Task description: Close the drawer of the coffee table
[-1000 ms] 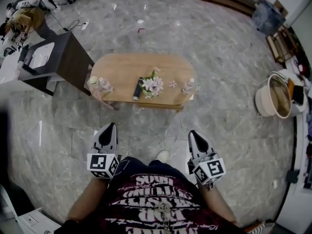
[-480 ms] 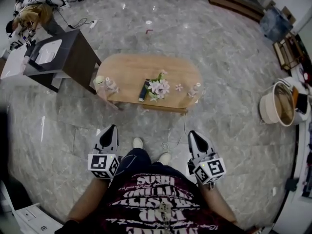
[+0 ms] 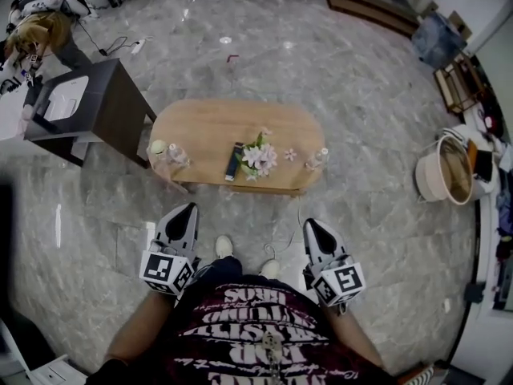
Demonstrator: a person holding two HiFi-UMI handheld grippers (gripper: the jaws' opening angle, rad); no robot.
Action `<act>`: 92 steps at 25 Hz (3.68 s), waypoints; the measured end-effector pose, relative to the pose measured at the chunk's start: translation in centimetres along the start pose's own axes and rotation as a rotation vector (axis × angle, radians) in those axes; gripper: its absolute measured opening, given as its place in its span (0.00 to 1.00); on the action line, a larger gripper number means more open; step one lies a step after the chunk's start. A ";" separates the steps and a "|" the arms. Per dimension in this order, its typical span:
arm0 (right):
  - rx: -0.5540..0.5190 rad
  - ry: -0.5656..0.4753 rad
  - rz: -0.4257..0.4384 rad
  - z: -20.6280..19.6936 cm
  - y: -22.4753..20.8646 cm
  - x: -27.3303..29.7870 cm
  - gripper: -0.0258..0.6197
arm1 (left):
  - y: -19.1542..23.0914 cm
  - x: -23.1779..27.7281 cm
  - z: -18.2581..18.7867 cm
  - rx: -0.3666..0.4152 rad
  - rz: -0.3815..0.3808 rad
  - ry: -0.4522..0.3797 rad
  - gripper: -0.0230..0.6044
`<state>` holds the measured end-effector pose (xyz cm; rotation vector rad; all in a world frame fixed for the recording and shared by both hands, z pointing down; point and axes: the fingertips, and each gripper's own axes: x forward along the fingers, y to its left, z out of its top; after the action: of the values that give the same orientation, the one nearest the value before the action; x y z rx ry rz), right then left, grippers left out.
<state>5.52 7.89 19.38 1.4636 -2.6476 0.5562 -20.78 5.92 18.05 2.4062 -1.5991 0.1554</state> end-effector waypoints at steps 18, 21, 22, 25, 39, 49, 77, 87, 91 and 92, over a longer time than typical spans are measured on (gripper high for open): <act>-0.064 -0.045 -0.232 3.5 -0.1 2.4 0.09 | 0.1 10.9 1.5 -0.087 -0.401 -0.017 0.07; -0.080 -0.034 -0.205 3.7 -1.7 3.0 0.09 | 0.0 12.2 1.1 -0.051 -0.347 0.001 0.07; -0.082 -0.030 -0.190 3.8 -2.3 3.4 0.09 | 0.3 12.7 0.9 -0.050 -0.318 0.006 0.07; -0.090 -0.018 -0.127 4.2 -4.5 3.9 0.09 | 0.5 13.6 0.3 -0.095 -0.243 0.014 0.07; -0.078 0.040 0.183 3.9 -15.0 4.8 0.09 | -6.0 14.5 -2.5 -0.091 0.056 0.081 0.07; -0.037 0.323 0.302 -9.9 -14.8 8.5 0.09 | -2.3 10.7 -15.1 -0.126 0.195 0.340 0.07; -0.230 0.670 0.209 -45.1 -27.7 16.8 0.10 | 7.6 24.4 -52.9 0.044 -0.005 0.612 0.07; -0.391 0.783 0.223 -50.3 -30.8 16.6 0.33 | 11.5 25.4 -59.3 0.143 -0.004 0.750 0.35; -0.488 0.818 0.178 -51.3 -33.7 16.4 0.39 | 12.4 26.5 -60.4 0.165 0.000 0.763 0.44; -0.522 0.822 0.165 -51.4 -34.6 16.4 0.40 | 12.4 26.9 -60.4 0.173 -0.008 0.752 0.44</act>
<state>19.36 -4.48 80.73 0.6633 -2.0247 0.3274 -18.68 -6.79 84.04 2.0668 -1.2415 1.0853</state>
